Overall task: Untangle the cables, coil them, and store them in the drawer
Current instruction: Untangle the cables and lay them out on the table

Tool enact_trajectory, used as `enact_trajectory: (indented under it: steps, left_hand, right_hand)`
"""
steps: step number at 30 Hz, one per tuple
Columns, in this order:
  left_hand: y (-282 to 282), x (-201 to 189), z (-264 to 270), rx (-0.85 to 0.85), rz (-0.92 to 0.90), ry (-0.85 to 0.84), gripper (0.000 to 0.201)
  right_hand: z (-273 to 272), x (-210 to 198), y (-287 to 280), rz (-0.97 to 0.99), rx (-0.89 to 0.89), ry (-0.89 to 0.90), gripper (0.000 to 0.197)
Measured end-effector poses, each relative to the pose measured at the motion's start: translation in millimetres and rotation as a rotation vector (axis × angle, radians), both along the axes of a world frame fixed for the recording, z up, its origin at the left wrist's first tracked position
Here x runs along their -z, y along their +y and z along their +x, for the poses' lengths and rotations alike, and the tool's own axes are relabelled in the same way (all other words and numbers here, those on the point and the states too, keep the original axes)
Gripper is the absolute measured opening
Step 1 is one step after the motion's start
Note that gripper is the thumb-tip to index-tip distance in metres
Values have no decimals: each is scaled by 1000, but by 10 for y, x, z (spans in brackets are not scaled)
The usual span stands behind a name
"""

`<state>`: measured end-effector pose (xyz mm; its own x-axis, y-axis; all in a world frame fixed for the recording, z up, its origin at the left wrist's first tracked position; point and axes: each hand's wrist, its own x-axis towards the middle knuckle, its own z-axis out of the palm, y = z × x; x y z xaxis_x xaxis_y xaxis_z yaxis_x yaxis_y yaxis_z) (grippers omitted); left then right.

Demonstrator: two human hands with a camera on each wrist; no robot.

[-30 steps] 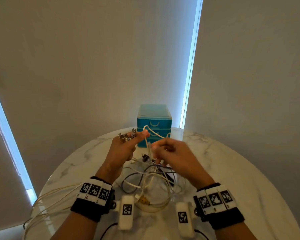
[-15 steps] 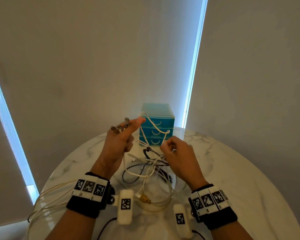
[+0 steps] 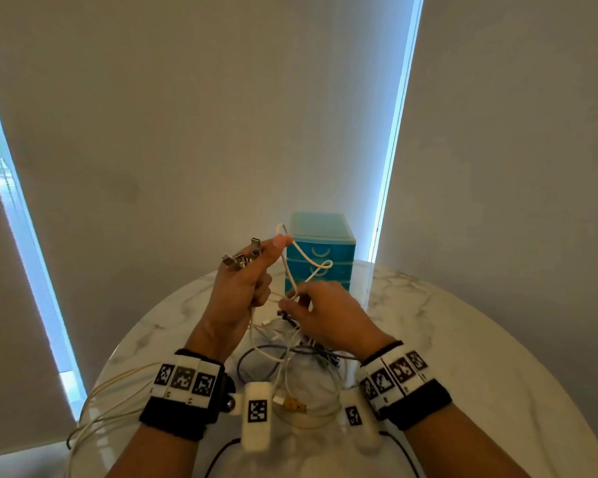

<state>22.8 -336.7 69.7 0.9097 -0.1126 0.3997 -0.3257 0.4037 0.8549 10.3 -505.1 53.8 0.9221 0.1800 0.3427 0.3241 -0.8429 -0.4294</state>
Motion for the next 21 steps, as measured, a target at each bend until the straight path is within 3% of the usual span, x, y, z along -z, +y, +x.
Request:
enact_trajectory:
  steps: [4, 7, 9, 11, 13, 16, 18, 19, 21]
  left_hand:
    - [59, 19, 53, -42, -47, 27, 45]
    - [67, 82, 102, -95, 27, 80, 28]
    - [56, 139, 144, -94, 59, 142, 22]
    - [41, 182, 169, -77, 74, 189, 22]
    - [18, 194, 170, -73, 136, 184, 24]
    - [-8, 154, 123, -118, 238, 159, 23]
    - [-3, 131, 96, -133, 272, 138, 33]
    - [3, 121, 87, -135, 268, 143, 38]
    - [10, 102, 69, -118, 206, 156, 44]
  right_hand:
    - [126, -355, -272, 144, 142, -141, 27]
    - [95, -657, -499, 212, 205, -200, 33]
    - [71, -845, -610, 373, 247, -233, 41]
    - [44, -1003, -692, 635, 210, -226, 49]
    - [27, -1060, -709, 711, 129, -173, 53]
    - [5, -1080, -712, 696, 106, -128, 50]
    - [8, -1057, -737, 686, 133, 9, 49]
    - [-6, -1023, -744, 584, 169, 123, 49]
    - [-99, -942, -742, 150, 250, 352, 53]
